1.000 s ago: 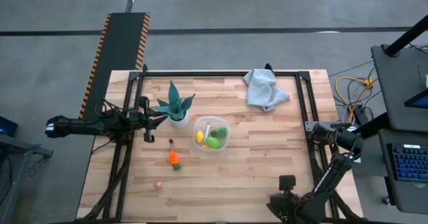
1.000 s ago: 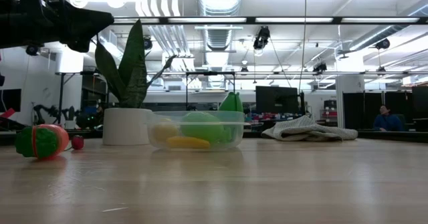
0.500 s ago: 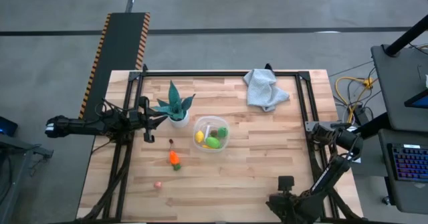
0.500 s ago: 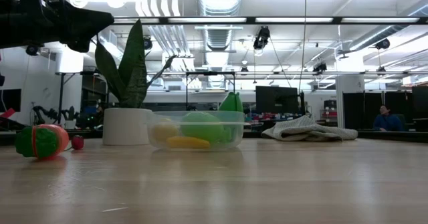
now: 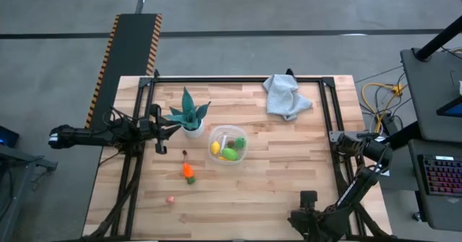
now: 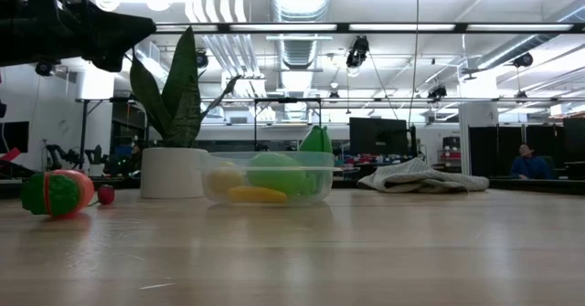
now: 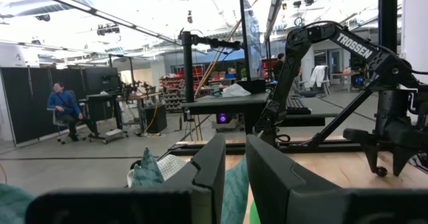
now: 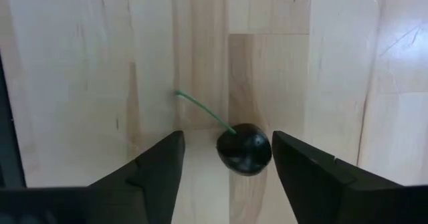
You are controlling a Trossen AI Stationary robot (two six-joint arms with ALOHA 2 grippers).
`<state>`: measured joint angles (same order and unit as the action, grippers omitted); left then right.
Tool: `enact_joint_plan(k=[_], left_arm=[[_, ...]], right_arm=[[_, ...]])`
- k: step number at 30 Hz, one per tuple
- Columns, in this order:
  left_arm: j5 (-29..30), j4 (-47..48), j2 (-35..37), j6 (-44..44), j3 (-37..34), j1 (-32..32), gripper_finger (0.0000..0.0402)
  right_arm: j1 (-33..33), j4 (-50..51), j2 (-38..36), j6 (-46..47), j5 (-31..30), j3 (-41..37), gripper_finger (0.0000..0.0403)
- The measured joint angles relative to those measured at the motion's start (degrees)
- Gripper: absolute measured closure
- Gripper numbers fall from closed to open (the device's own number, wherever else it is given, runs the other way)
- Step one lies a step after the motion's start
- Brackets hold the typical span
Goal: Pick and placing Produce into tupperware
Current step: Put the black cherry into the container
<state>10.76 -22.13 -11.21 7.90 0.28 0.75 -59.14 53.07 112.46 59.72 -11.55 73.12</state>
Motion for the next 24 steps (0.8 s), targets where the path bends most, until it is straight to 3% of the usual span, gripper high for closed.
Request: enact_joint_plan(k=[18, 24], left_arm=[[0.0, 0.0, 0.0, 0.0, 0.0, 0.0, 0.0353], [0.0, 0.0, 0.0, 0.0, 0.0, 0.0, 0.0353]], right_arm=[[0.0, -1.3, 0.1, -0.2, 0.2, -0.1, 0.0295], [0.0, -1.2, 0.1, -0.2, 0.0, -0.1, 0.0305]])
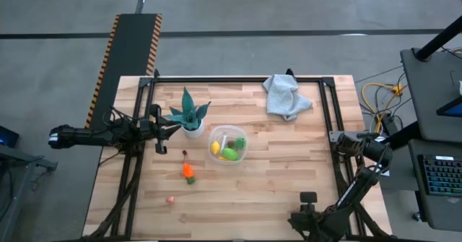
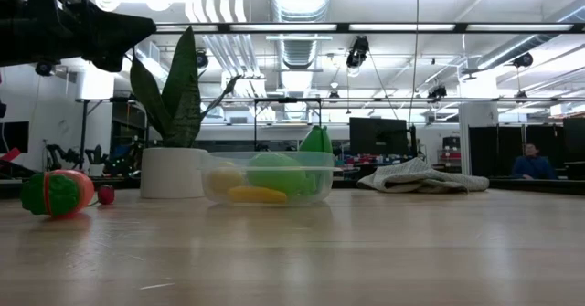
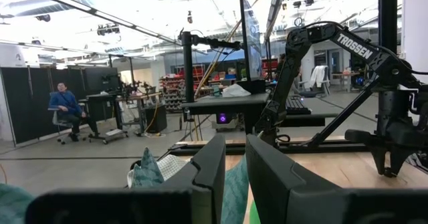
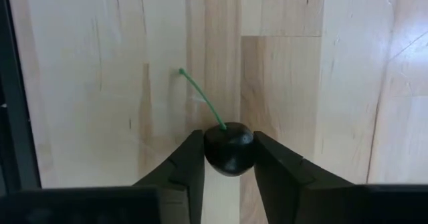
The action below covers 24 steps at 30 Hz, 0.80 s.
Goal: Pick and placing Produce into tupperware
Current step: Put the black cherry into the container
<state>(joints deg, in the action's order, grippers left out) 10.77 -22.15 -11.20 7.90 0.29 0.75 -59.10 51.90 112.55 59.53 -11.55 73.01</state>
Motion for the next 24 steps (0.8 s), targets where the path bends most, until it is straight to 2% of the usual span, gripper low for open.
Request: enact_joint_plan(k=[12, 24], left_arm=[[0.0, 0.0, 0.0, 0.0, 0.0, 0.0, 0.0353], [0.0, -0.6, 0.0, 0.0, 0.0, 0.0, 0.0353]], right_arm=[[3.7, 0.4, -0.3, -4.7, -0.7, 1.8, 0.0301], [12.7, 0.2, -0.4, -18.9, -6.5, 6.1, 0.0301]])
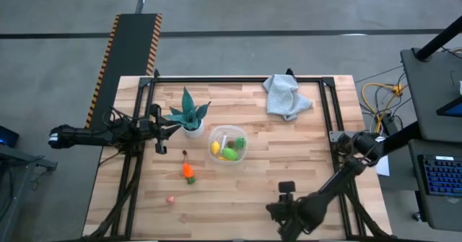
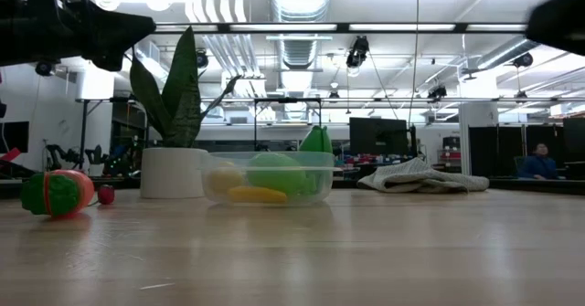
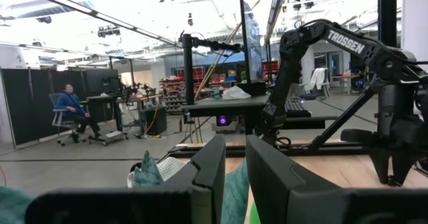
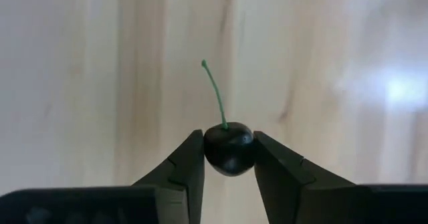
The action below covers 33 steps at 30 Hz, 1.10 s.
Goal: Pick and placing Produce into tupperware
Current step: Put the black cherry into the container
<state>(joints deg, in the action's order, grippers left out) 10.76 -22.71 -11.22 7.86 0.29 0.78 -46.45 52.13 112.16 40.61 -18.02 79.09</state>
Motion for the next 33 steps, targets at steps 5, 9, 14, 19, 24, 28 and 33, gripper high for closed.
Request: enact_joint_plan(k=[5, 9, 14, 19, 24, 28, 33], left_arm=[[0.0, -0.7, 0.0, 0.0, 0.0, 0.0, 0.0353], [0.0, -0.8, 0.0, -0.1, 0.0, 0.0, 0.0353], [0.0, -0.8, 0.0, -0.2, 0.0, 0.0, 0.0353], [0.0, -2.4, 0.0, -0.2, 0.0, 0.0, 0.0353], [-0.1, -2.8, 0.0, -0.2, 0.0, 0.0, 0.0353], [-0.1, -2.3, -0.5, -0.2, 0.0, 0.0, 0.0353], [-0.1, -2.3, -1.1, -0.1, 0.0, 0.0, 0.0353]], right_arm=[[5.8, -0.3, 0.0, -8.7, -1.9, 2.1, 0.0302], [10.4, -0.4, 0.0, -15.9, -3.7, 4.9, 0.0302], [16.3, -0.7, 0.0, -27.1, -4.8, 8.9, 0.0302], [22.6, -2.5, -0.2, -38.0, -5.2, 11.1, 0.0302], [28.8, -6.4, -0.2, -47.8, -4.3, 11.5, 0.0302], [33.7, -9.5, -0.2, -53.5, -1.7, 11.5, 0.0302], [38.6, -12.8, -0.2, -57.9, 2.4, 11.5, 0.0302]])
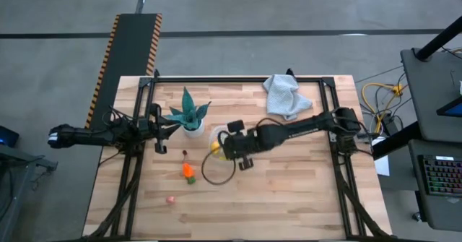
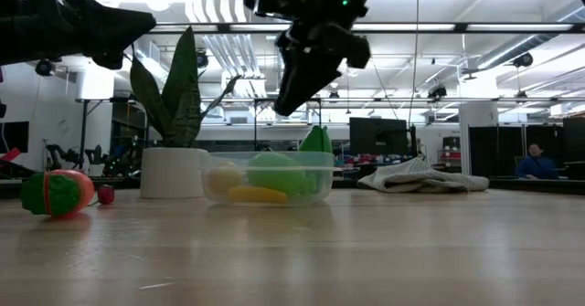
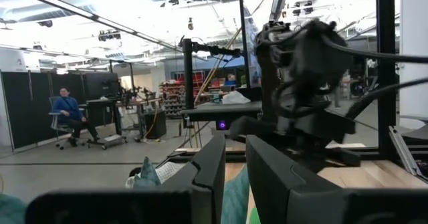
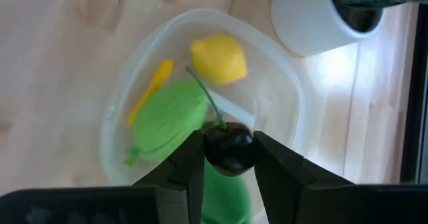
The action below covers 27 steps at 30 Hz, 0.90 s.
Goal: Pick and placing Produce into tupperware
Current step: Put the black cherry into the container, then put the orange carrot into the container
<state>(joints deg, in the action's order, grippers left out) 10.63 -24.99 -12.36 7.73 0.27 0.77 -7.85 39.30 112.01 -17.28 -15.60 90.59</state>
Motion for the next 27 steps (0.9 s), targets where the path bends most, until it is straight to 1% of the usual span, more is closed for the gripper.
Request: enact_joint_plan(k=[10, 15, 21, 27], left_arm=[[0.0, 0.1, -0.1, 0.2, 0.0, 0.0, 0.0353], [0.1, 0.6, -1.1, 0.1, 0.0, 0.0, 0.0353], [0.1, 2.4, -2.8, 0.1, 0.0, 0.0, 0.0353], [0.1, 2.0, -3.9, 0.0, 0.0, 0.0, 0.0353]], right_arm=[[5.9, -5.4, 0.0, -6.2, 5.7, 0.0, 0.0302], [8.0, -5.4, 0.0, -6.2, 5.7, 0.0, 0.0294], [8.6, -5.3, 0.0, -6.8, 5.8, 0.0, 0.0276], [8.6, -5.4, 0.0, -7.4, 5.8, 0.0, 0.0275]])
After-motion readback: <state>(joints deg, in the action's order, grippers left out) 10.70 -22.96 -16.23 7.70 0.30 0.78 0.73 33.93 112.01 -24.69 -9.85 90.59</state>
